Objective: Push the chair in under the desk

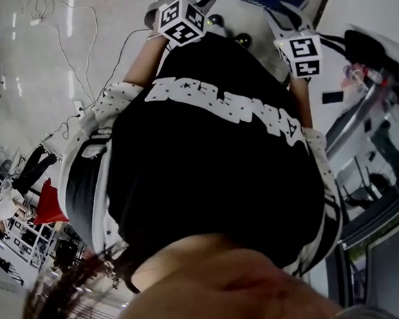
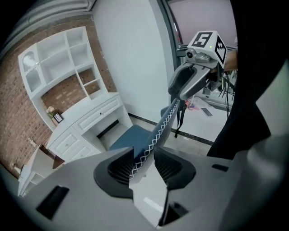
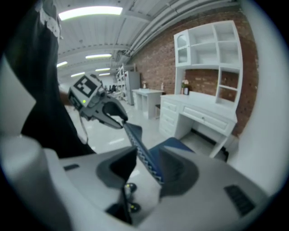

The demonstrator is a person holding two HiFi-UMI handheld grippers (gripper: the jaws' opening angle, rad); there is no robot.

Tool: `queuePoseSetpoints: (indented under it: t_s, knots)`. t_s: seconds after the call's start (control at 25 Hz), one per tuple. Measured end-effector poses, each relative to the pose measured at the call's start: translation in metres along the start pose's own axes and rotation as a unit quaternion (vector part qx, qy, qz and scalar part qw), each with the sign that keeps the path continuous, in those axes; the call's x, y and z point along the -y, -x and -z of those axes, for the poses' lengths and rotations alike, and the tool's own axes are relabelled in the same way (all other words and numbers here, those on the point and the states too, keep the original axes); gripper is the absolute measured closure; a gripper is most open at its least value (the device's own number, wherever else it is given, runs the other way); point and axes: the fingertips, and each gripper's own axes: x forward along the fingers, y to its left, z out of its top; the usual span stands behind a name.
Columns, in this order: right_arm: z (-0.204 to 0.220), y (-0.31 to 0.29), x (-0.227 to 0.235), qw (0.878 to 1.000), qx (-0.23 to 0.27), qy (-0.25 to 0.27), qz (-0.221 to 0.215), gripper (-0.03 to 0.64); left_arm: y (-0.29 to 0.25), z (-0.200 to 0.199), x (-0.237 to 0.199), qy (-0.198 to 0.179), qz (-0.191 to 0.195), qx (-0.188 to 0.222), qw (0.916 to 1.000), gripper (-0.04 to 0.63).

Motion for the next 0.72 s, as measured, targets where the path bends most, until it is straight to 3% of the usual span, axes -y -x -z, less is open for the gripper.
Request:
queuePoseSetpoints:
  t_s: [0.36, 0.52, 0.72]
  knots:
    - [0.034, -0.021, 0.003, 0.989, -0.099, 0.112, 0.013, 0.456, -0.017, -0.002, 0.007, -0.048, 0.014, -0.012, 0.9987, 0.404]
    - [0.034, -0.026, 0.001, 0.987, -0.104, 0.120, 0.009, 0.456, -0.018, -0.003, 0.011, -0.078, 0.025, -0.020, 0.9964, 0.405]
    - [0.035, -0.028, 0.002, 0.987, -0.107, 0.118, 0.005, 0.455, -0.017, -0.002, 0.012, -0.065, 0.038, -0.033, 0.9966, 0.402]
